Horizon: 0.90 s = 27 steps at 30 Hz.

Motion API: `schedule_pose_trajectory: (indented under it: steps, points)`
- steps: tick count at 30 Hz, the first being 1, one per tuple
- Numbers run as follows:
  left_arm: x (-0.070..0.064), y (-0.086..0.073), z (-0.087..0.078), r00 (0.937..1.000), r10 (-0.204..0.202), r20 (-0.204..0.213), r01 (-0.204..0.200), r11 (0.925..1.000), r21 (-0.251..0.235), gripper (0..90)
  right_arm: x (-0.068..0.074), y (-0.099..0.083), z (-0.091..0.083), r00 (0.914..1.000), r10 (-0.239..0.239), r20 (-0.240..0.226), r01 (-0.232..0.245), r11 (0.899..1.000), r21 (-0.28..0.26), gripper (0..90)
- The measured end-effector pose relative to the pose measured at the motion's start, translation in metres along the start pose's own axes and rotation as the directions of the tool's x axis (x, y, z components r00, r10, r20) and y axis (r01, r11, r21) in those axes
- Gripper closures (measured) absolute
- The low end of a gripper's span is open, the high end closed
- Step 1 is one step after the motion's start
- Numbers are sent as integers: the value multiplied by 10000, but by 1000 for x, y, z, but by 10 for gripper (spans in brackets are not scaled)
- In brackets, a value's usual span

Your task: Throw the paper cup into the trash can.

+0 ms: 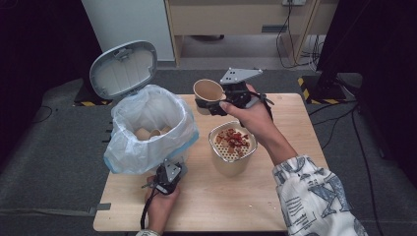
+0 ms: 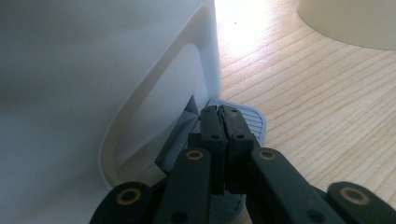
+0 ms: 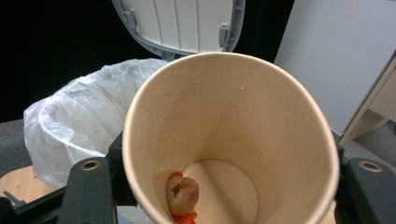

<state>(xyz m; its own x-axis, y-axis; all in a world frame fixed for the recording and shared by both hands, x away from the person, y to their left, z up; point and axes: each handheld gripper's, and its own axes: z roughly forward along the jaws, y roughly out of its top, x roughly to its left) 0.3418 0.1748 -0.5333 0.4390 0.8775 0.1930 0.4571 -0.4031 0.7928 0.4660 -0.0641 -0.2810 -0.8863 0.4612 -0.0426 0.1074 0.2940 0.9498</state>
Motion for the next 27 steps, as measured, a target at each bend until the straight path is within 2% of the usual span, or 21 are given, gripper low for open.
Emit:
schedule_pose_trajectory:
  steps: [12,21,27]
  points:
    - [0,0,0,10000,20,-27,-20,10000,-2,878,11,15,13,9994,-64,-340,69,9999,135,330]
    - [0,0,0,10000,28,-18,-28,10000,4,877,14,21,26,9988,0,-489,12,9997,255,328]
    - [0,0,0,10000,22,-21,-22,10000,3,877,16,24,37,9975,290,-647,-278,9994,202,328]
